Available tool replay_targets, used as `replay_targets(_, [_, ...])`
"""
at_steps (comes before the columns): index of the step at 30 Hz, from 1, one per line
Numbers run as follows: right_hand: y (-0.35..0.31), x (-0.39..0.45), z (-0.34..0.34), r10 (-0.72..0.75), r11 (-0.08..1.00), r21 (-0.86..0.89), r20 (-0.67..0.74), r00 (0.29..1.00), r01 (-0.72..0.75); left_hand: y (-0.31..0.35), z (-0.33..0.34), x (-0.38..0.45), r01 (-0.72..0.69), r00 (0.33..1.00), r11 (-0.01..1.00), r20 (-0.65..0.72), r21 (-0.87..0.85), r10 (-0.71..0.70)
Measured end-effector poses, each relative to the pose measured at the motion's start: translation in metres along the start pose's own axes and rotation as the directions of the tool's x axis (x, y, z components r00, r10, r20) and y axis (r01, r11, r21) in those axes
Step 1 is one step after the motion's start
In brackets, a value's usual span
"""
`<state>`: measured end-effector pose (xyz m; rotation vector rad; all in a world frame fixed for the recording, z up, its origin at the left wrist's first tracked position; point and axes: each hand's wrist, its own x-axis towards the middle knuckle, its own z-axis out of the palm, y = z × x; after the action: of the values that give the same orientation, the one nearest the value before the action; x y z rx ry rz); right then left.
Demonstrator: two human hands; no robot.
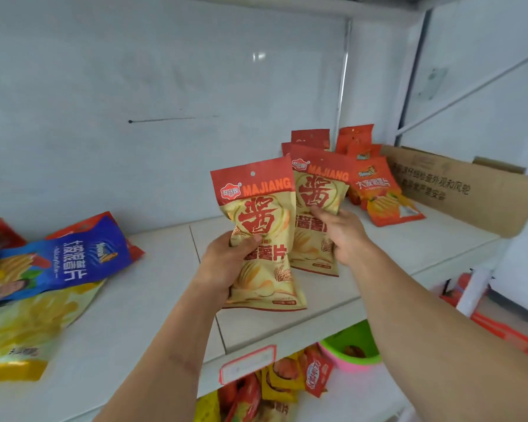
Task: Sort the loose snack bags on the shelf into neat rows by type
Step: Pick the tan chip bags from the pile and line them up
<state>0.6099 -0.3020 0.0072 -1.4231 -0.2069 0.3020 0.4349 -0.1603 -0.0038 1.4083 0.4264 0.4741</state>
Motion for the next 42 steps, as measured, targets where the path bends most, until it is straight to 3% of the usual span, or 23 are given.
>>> replay_targets(14, [-0.014, 0.120, -0.045, -0.039, 0.985, -0.164, 0.064, 0.997, 0.049, -0.004, 0.063, 0.098, 0.026, 0.999, 1.000, -0.025, -0.001, -0.026])
replay_targets(28, [-0.013, 0.219, -0.075, -0.119, 0.971, -0.155, 0.339, 0.933, 0.180, -0.026, 0.153, 0.141, 0.032, 0.955, 0.999, -0.295, 0.024, -0.023])
replay_targets(35, [-0.002, 0.220, -0.082, -0.170, 0.957, -0.179, 0.302, 0.938, 0.230, -0.038, 0.192, 0.156, 0.065, 0.939, 0.998, -0.338, 0.014, -0.057])
replay_targets(42, [0.008, 0.208, -0.095, -0.145, 0.945, -0.250, 0.261, 0.954, 0.212, -0.047, 0.221, 0.171, 0.021, 0.901, 0.991, -0.432, 0.134, 0.039])
